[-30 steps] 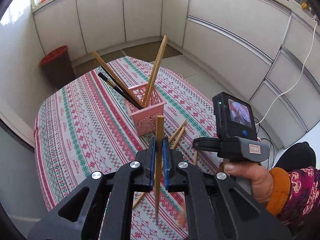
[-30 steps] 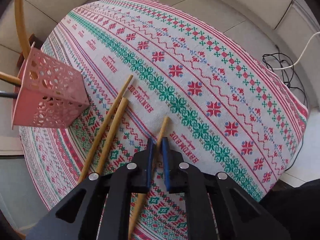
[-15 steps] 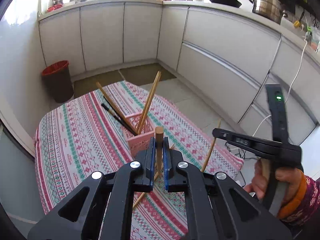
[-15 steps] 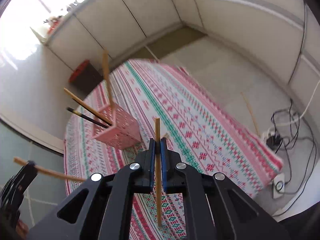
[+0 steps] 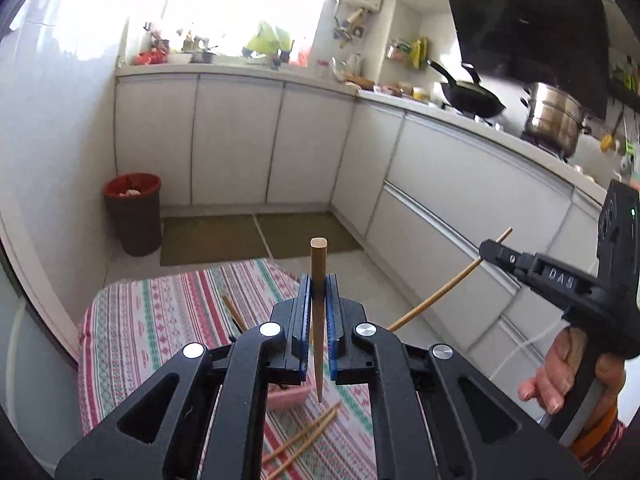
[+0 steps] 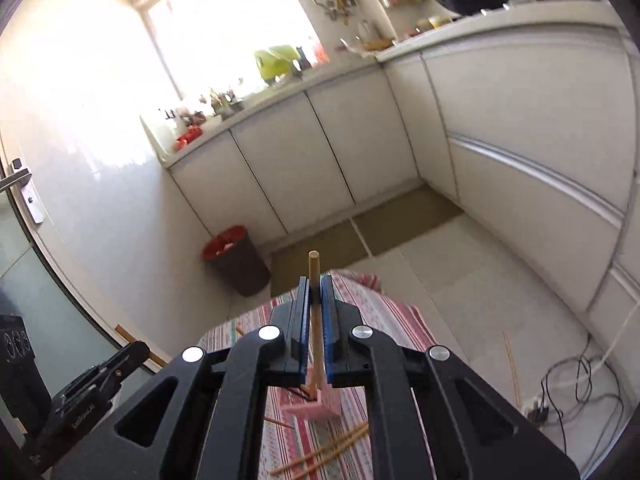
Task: Organize utensils
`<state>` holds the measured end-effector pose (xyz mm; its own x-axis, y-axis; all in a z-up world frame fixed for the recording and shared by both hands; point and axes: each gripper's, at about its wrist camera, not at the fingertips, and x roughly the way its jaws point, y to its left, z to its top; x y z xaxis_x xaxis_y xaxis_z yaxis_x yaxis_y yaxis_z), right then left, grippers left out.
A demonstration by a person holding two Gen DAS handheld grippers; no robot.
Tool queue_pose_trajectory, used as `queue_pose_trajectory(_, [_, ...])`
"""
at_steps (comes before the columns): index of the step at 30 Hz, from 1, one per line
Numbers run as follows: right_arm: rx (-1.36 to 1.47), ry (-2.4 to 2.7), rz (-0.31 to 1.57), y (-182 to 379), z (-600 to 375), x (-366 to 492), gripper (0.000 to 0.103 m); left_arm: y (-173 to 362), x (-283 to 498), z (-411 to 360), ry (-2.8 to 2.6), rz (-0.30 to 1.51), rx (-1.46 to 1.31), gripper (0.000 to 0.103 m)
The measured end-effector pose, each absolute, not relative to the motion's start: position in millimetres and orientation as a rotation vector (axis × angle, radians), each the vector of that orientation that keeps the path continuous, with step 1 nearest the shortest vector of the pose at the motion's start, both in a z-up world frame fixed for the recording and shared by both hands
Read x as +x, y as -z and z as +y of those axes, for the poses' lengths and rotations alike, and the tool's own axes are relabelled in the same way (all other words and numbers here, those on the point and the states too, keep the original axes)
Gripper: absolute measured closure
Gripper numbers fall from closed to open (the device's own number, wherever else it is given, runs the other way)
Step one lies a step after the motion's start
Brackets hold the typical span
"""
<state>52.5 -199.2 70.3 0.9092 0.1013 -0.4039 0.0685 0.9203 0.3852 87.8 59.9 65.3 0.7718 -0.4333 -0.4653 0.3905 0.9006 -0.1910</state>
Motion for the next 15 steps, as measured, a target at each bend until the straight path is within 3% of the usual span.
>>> queue_pose_trajectory(5, [0.363,-0.043,0.474,-57,-179,90,0.097,-57,112,55,0.381,0.506,-0.061,0.097])
queue_pose_trajectory(8, [0.359,-0.062,0.506,-39,-171,106,0.097,-27,131,48,0.352,0.551,-0.030,0.095])
queue_pose_trajectory(11, [0.334,-0.065,0.542,-20,-165,120,0.097,-1,143,52,0.332,0.602,-0.036,0.089])
queue_pose_trajectory(15, [0.298,-0.033,0.522,-14,-161,126,0.097,-6,145,74,0.291,0.586,-0.104,0.086])
